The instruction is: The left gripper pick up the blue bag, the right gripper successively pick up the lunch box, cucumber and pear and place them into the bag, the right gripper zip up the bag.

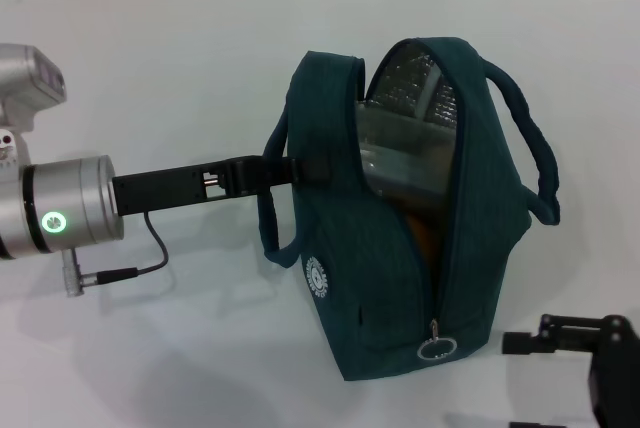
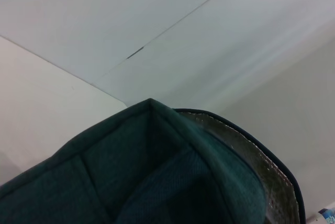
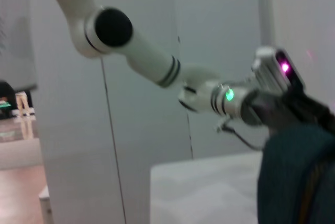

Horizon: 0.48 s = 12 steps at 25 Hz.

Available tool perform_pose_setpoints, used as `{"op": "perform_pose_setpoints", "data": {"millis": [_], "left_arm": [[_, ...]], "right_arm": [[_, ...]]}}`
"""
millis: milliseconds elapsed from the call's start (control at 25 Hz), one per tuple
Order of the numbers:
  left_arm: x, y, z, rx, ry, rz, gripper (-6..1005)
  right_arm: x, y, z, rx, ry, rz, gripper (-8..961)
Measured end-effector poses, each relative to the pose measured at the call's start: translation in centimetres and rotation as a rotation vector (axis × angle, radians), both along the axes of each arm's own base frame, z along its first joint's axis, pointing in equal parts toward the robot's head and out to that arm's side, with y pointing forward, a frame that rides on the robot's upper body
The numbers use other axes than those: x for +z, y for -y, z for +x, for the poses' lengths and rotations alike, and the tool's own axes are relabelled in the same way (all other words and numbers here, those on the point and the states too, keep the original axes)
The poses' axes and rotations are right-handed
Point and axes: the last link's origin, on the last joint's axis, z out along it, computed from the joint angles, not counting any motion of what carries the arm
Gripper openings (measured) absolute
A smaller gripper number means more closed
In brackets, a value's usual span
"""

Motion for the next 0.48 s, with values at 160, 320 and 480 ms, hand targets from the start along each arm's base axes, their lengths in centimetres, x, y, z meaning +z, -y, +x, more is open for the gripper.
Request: {"op": "perform_pose_setpoints", "data": {"millis": [160,320,480], "left_arm": [[0.0,-0.1,0.1,-0.003,0.0,0.0,66],[0.0,-0.2,0.3,-0.01,0.0,0.0,66],[0.0,-0.3,0.3,-0.01,0.0,0.002,67]], "right_arm": [[-1.5,-0.3,0.5,-0.026,0.045,-0.003,684],[-2.4,-0.7,0.4,-0.031,0.073,-0.009,684],[-2.5,-1.0,0.4,-0.047,0.066,0.009,683]]}}
